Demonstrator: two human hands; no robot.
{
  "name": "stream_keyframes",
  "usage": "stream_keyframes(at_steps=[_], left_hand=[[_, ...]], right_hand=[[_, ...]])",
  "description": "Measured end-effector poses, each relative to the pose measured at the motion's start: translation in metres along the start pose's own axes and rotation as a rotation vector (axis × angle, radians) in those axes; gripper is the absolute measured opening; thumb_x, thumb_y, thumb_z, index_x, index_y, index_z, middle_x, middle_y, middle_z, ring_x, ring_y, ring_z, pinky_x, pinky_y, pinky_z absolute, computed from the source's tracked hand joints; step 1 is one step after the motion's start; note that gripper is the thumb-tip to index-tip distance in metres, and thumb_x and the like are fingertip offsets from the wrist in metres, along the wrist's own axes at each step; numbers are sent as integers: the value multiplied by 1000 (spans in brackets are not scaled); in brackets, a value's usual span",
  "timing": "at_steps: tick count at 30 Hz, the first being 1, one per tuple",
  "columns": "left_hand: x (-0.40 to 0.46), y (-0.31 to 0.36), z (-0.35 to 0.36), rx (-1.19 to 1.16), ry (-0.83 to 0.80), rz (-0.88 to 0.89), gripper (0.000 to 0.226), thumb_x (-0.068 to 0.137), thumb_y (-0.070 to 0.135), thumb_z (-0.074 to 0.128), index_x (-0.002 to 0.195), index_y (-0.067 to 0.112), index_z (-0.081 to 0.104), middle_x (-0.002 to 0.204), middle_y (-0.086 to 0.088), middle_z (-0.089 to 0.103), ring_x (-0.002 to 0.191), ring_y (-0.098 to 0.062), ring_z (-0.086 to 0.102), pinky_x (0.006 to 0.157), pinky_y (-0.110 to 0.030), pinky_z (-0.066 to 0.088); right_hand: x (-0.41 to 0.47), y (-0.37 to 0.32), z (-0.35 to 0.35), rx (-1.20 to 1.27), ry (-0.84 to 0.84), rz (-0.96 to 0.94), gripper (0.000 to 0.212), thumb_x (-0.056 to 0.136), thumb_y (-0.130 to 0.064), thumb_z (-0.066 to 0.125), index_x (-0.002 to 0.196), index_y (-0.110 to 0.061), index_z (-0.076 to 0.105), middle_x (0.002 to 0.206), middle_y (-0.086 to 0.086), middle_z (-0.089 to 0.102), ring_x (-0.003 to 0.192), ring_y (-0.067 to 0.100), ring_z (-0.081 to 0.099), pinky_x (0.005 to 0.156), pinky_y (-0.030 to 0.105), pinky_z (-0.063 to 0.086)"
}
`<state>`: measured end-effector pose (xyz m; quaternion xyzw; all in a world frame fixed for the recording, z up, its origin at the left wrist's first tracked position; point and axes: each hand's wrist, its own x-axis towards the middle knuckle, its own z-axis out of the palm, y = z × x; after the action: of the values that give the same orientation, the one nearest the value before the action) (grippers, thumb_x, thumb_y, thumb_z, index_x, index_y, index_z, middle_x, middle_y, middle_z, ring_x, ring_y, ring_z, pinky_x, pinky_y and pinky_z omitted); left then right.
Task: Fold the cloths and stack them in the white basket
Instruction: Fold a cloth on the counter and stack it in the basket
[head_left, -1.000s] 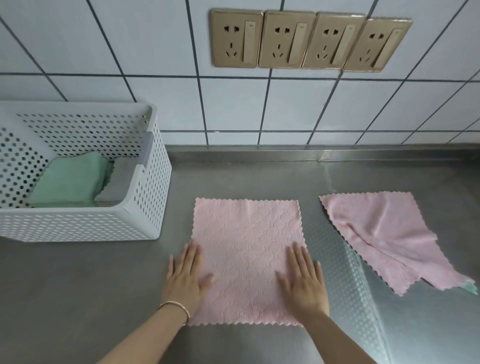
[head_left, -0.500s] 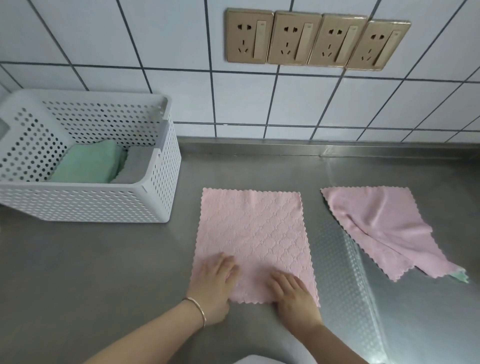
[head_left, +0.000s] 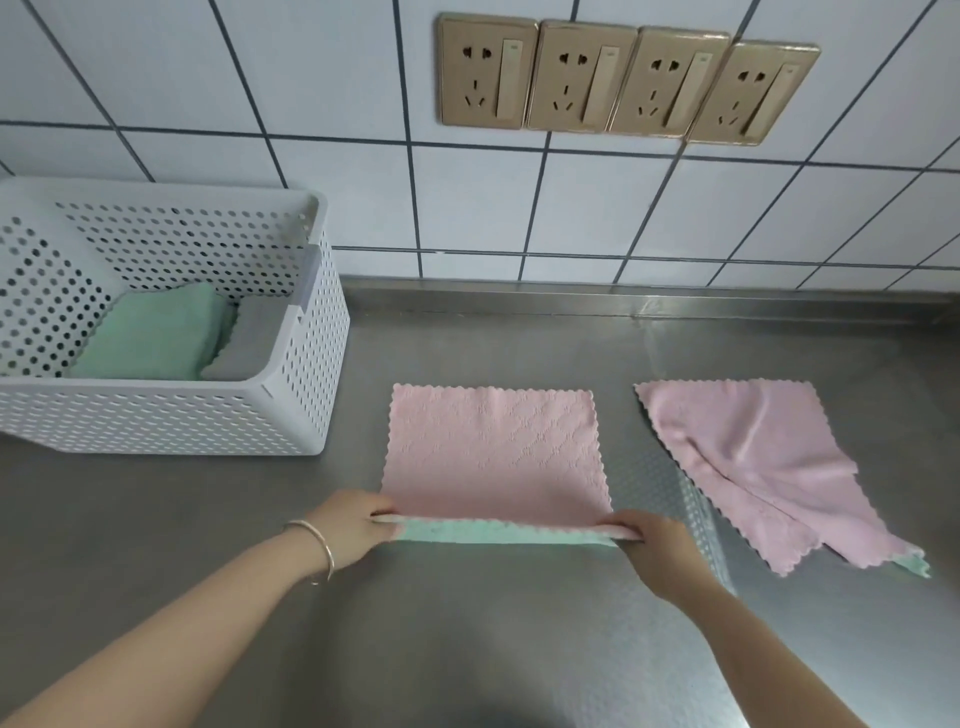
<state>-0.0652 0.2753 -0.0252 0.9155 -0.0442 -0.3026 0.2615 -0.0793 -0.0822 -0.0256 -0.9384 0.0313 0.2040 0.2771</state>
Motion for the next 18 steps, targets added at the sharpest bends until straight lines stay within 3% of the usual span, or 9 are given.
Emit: stream_keyframes(at_steps=[2,4,6,8,13,18], left_hand=[[12,5,-16,-104,41,-53,23,84,37,58,94,19,67,82,2,59,77,-13,52,61,-18,34],[26,5,-28,-222,132,-135,29,84,34,63,105,14,67,96,1,66,92,-17,63,75,-21,44],[42,6,-34,-335,209,-217,24,85,31,63,101,13,68,99,-5,70,92,-22,66,79,-28,48],[58,10,-35,-382,280,-283,27,88,30,60,106,12,67,103,-8,69,88,-22,63,76,-27,46],[92,25,-33,-351,455,-442,36,92,33,51,121,14,59,118,-12,64,105,-32,59,81,-30,41],[110,31,-29,-220,485,-520,39,94,30,48,128,13,52,121,-17,61,110,-35,56,87,-32,42]], right_hand=[[17,-8,-11,115,-9,62,22,89,-9,56,84,-27,68,70,-7,63,57,5,52,45,11,37],[38,-14,-17,233,26,152,19,91,-15,57,73,-23,61,66,0,59,58,18,53,49,21,38],[58,-23,-21,342,77,233,14,91,-18,58,85,-10,67,76,10,64,72,26,60,64,32,47],[76,-29,-21,408,101,264,14,91,-18,56,96,-9,65,86,10,64,80,25,59,72,33,45],[116,-38,-17,364,156,298,14,94,-21,51,93,-8,56,82,11,55,74,22,49,59,30,34],[131,-42,-7,237,193,355,18,95,-20,47,92,-4,54,79,11,56,77,29,53,61,30,33]])
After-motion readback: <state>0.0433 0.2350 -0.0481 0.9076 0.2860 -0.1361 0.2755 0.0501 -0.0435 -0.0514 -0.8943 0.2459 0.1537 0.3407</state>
